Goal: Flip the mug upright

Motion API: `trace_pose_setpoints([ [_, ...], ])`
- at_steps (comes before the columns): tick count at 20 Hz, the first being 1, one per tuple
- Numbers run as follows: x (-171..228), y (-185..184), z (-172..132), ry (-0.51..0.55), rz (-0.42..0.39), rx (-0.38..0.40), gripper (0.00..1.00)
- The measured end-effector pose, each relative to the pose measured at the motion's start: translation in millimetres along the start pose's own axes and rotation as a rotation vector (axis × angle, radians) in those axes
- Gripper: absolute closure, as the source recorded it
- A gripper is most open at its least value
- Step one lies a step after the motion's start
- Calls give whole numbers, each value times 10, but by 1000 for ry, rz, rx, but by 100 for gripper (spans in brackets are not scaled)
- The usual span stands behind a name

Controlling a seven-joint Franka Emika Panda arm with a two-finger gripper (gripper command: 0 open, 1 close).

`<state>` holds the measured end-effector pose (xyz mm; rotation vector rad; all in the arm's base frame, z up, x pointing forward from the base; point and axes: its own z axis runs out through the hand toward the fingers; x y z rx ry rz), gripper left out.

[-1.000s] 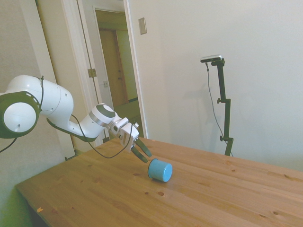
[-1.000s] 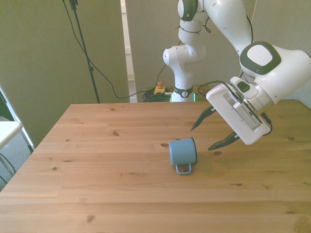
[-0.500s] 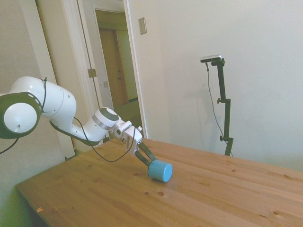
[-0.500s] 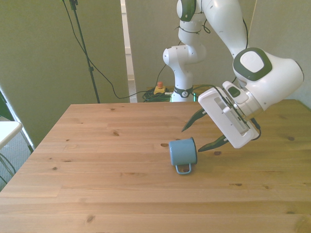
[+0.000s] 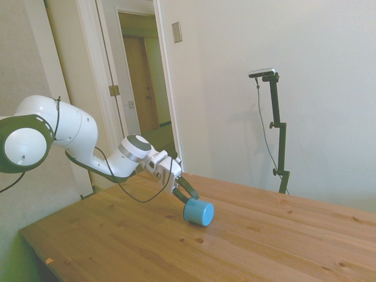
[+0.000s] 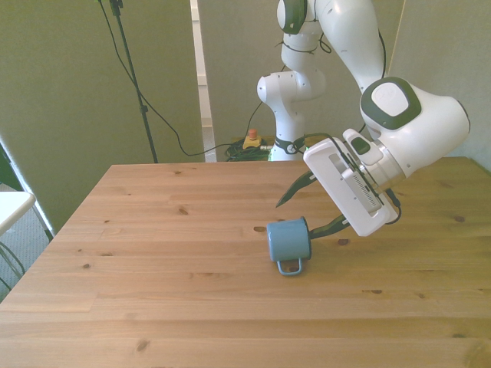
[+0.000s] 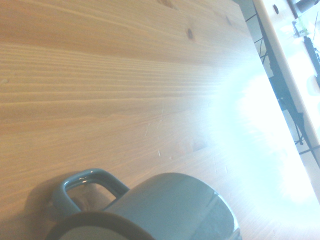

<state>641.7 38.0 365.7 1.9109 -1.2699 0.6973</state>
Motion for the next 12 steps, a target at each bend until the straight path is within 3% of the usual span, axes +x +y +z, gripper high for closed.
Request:
trace_pose_setpoints([
  [12,41,-9,69,35,-4,-9,100],
])
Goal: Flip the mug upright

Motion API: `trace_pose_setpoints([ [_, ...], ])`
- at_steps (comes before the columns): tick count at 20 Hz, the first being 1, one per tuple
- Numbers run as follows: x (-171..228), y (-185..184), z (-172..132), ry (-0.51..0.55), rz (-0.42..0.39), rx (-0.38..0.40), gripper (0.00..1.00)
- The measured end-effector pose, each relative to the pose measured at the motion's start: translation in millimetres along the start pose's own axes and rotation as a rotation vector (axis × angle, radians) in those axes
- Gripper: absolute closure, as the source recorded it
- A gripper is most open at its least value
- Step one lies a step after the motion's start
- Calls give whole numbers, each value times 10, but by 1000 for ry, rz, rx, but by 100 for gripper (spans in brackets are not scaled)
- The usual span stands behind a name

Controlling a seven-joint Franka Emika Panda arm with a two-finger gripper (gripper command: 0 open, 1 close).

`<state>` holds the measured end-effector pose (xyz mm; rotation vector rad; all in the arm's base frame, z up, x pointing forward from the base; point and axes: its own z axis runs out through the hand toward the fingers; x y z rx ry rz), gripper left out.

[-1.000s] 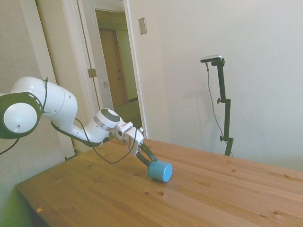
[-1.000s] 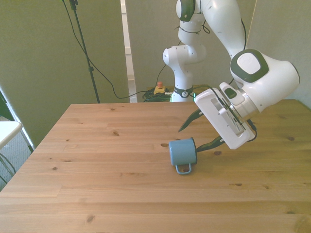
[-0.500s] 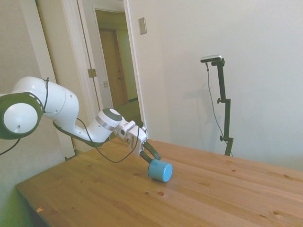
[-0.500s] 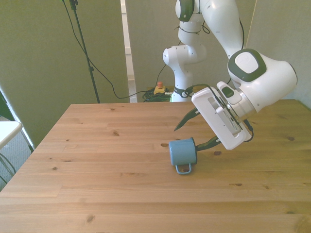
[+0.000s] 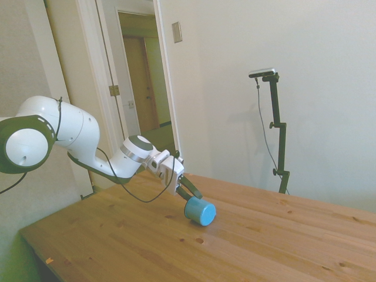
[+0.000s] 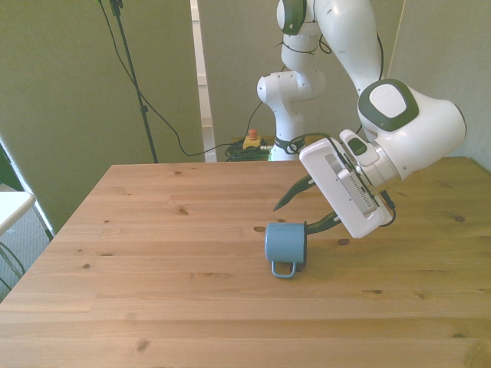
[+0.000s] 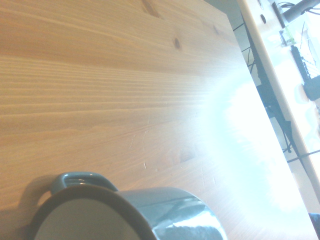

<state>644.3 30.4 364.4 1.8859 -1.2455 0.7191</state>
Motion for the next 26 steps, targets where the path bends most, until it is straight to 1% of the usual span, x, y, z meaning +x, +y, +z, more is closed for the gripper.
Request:
trace_pose_setpoints([
  [12,-105,-36,71,-2,-17,-11,100],
  [21,-102,-40,65,-3,-16,-9,100],
  [24,-39,-13,9,-10,-3,3,100],
  [26,53,37,-88,-37,19,25,100],
])
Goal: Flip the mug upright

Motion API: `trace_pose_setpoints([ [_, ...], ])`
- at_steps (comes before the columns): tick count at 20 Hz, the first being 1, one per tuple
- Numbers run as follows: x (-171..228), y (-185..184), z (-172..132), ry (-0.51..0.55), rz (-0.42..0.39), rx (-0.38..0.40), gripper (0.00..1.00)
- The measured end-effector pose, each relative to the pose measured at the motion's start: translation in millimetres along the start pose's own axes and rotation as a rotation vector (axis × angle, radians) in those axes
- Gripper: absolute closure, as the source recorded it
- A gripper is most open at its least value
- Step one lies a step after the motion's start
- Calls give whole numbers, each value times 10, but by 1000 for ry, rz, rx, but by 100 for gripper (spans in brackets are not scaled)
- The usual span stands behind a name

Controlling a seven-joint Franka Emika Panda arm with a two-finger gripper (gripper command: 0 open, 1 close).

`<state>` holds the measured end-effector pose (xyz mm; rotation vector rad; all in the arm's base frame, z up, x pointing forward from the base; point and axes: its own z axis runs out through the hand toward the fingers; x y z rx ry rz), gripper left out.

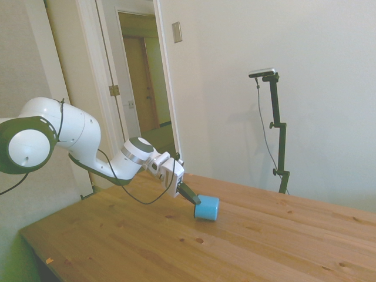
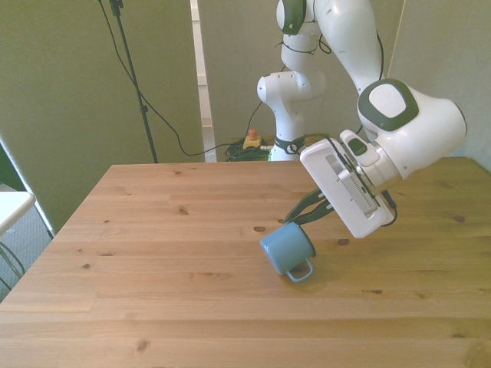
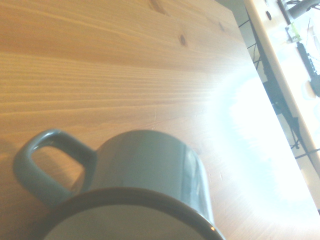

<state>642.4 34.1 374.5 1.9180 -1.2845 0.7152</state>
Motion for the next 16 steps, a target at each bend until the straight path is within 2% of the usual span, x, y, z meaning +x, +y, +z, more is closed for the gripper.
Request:
trace_pose_setpoints([
  [5,381,235,-324,-173,33,113,100],
  [8,517,351,-425,-313,9,187,100],
  [16,704,628,-345,-699,-89,367,100],
])
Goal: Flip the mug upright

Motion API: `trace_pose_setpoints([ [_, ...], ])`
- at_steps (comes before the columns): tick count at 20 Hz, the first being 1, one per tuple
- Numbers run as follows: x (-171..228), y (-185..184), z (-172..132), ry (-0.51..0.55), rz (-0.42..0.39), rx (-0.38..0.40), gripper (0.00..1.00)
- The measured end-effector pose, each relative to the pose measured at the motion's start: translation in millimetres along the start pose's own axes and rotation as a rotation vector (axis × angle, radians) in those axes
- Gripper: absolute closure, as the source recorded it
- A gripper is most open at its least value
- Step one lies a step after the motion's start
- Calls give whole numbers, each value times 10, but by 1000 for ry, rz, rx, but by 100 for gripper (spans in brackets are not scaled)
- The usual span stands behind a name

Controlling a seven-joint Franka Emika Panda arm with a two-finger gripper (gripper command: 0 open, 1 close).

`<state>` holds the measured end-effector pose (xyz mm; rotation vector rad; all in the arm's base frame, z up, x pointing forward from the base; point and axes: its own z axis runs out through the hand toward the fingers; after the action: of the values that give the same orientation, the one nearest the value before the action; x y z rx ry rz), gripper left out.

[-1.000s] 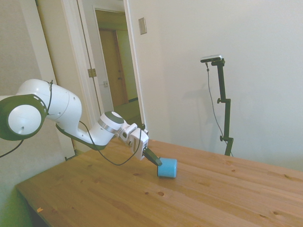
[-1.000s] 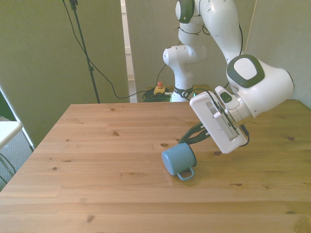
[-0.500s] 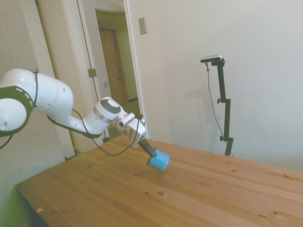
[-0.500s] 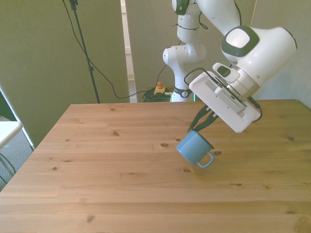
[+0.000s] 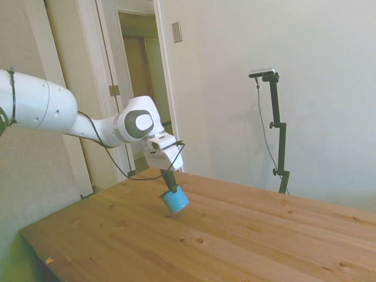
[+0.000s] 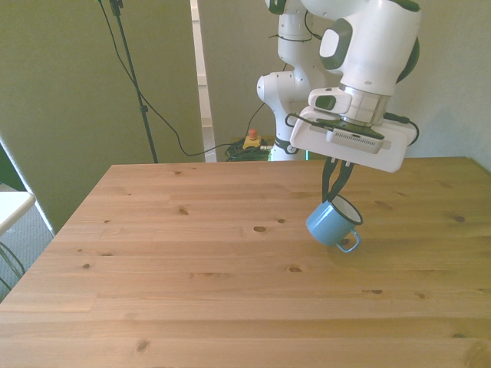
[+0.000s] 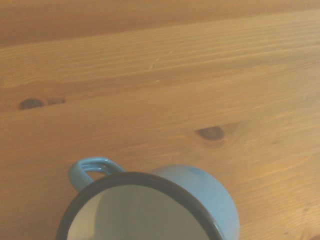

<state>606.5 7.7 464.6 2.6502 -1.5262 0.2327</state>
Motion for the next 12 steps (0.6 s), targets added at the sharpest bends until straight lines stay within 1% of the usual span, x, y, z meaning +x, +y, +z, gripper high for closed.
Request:
trace_pose_setpoints([
  [3,42,67,61,-88,-21,30,100],
  [7,29,114,218,-143,-24,27,100],
  [12,86,150,476,-187,-5,5,100],
])
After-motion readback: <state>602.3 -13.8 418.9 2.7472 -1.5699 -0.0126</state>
